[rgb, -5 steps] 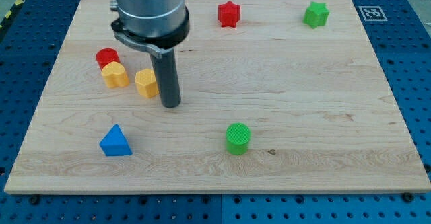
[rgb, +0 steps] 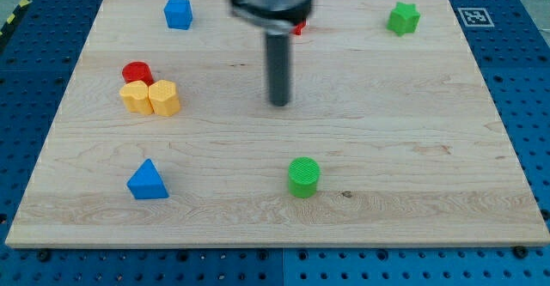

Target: Push the red star into the red circle

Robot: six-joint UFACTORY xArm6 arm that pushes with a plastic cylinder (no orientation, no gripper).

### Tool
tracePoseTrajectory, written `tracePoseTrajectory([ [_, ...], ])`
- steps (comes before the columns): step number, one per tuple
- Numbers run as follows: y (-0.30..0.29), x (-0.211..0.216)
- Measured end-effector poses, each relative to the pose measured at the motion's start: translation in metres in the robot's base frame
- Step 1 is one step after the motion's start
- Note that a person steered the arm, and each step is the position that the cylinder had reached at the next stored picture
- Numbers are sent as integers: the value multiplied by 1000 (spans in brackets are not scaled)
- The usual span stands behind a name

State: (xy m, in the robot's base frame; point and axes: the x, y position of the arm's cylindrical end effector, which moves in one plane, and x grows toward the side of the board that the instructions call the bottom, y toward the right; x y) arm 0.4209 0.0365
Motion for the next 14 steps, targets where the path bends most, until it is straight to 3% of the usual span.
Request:
tracePoseTrajectory([
  [1,68,-54],
  [2,73,-115],
  [4,28,-178],
  [5,-25,-179],
  [7,-116,-132],
  [9,-49,-192],
  [10,17,-187],
  [11,16,-164],
  [13,-120,-149],
  [14,-90,-153],
])
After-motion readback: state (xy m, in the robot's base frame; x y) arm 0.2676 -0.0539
